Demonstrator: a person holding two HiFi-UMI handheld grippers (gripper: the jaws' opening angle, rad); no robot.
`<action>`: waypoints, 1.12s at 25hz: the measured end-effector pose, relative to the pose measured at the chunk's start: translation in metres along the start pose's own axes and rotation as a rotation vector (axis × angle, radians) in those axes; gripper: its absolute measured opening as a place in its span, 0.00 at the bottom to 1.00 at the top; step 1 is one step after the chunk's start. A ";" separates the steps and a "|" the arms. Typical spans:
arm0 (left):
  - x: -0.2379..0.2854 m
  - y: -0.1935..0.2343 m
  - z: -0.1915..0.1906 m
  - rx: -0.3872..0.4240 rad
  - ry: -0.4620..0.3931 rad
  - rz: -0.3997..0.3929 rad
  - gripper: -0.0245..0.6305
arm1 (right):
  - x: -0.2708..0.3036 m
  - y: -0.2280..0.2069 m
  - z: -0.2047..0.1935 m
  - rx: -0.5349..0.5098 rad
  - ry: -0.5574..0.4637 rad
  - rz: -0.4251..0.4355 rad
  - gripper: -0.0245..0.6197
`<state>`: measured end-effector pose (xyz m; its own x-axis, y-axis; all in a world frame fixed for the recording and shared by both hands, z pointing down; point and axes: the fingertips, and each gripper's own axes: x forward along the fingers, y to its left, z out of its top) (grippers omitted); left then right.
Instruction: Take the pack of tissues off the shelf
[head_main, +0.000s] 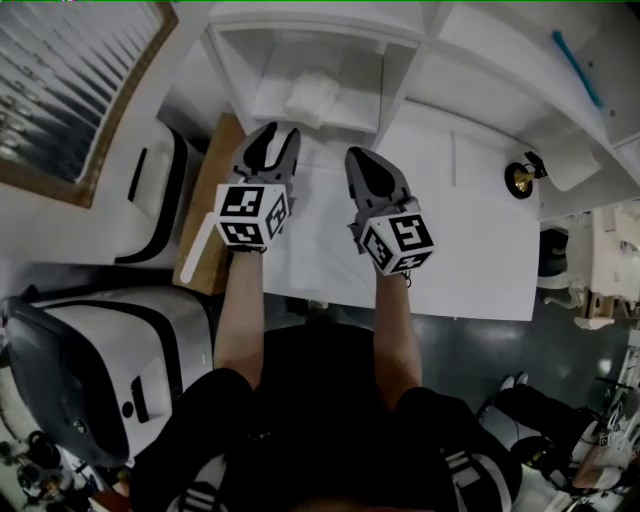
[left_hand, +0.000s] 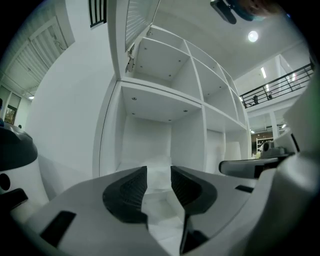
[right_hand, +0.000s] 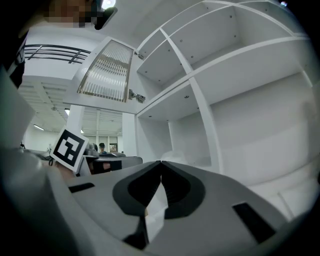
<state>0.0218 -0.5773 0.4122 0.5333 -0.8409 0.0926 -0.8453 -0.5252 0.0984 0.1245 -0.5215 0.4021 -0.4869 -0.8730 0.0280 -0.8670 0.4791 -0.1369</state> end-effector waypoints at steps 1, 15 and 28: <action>0.007 0.004 0.000 -0.003 0.006 -0.002 0.25 | 0.000 -0.002 0.000 0.006 -0.002 -0.002 0.07; 0.061 0.020 -0.019 -0.010 0.093 -0.076 0.34 | 0.000 -0.018 -0.006 0.038 -0.007 -0.014 0.07; 0.056 -0.009 -0.019 0.074 0.046 -0.115 0.13 | -0.015 -0.021 -0.002 0.045 -0.016 -0.048 0.07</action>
<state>0.0595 -0.6172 0.4350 0.6263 -0.7687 0.1300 -0.7778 -0.6273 0.0379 0.1498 -0.5177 0.4069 -0.4425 -0.8965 0.0194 -0.8835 0.4322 -0.1804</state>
